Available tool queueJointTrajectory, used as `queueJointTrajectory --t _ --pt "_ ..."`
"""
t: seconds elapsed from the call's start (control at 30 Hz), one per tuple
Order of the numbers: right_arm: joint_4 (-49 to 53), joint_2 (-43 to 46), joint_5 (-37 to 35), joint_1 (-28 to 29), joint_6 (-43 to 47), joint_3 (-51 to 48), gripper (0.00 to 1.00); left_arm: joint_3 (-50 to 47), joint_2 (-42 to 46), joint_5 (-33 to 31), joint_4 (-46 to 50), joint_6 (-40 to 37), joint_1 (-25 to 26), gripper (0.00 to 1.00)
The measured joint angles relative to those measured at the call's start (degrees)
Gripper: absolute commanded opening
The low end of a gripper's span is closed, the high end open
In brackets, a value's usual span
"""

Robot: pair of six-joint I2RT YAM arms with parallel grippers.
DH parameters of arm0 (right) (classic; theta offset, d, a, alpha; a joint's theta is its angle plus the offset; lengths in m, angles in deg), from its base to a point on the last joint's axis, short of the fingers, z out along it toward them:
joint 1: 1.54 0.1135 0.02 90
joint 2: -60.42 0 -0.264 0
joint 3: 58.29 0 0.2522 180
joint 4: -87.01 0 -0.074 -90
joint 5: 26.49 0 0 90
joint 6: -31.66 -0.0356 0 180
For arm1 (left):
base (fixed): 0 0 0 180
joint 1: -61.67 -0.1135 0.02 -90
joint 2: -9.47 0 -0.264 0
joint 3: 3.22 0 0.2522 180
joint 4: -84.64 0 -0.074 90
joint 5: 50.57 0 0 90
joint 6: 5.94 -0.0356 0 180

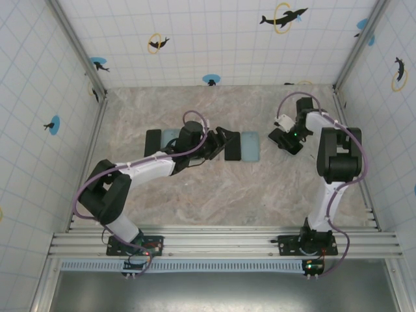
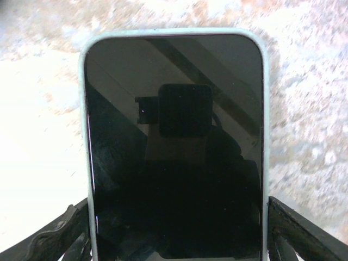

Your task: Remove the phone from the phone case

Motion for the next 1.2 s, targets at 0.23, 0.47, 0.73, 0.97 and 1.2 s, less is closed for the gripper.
queueJointTrajectory --t 0.23,0.47,0.73,0.97,1.2 --pt "-2.95 8.81 3.63 0.00 -2.12 -5.70 0.51 2.49 -1.60 1.09 1.53 -1.16 0.00 0.85" --pt "-8.26 20.57 11.17 0.79 -4.55 -12.76 0.51 9.29 -4.87 2.69 4.63 -4.48 0.00 0.81" --pt "-11.67 29.79 17.73 6.56 -6.01 -17.88 0.51 18.25 -9.84 5.35 10.71 -10.54 0.00 0.70" --pt "-11.76 32.85 21.49 10.58 -6.45 -19.52 0.51 23.41 -12.31 7.72 15.10 -14.67 -0.22 0.56" --pt "-11.41 33.75 22.75 12.48 -6.88 -19.78 0.51 25.22 -12.81 10.40 16.72 -16.06 -0.76 0.30"
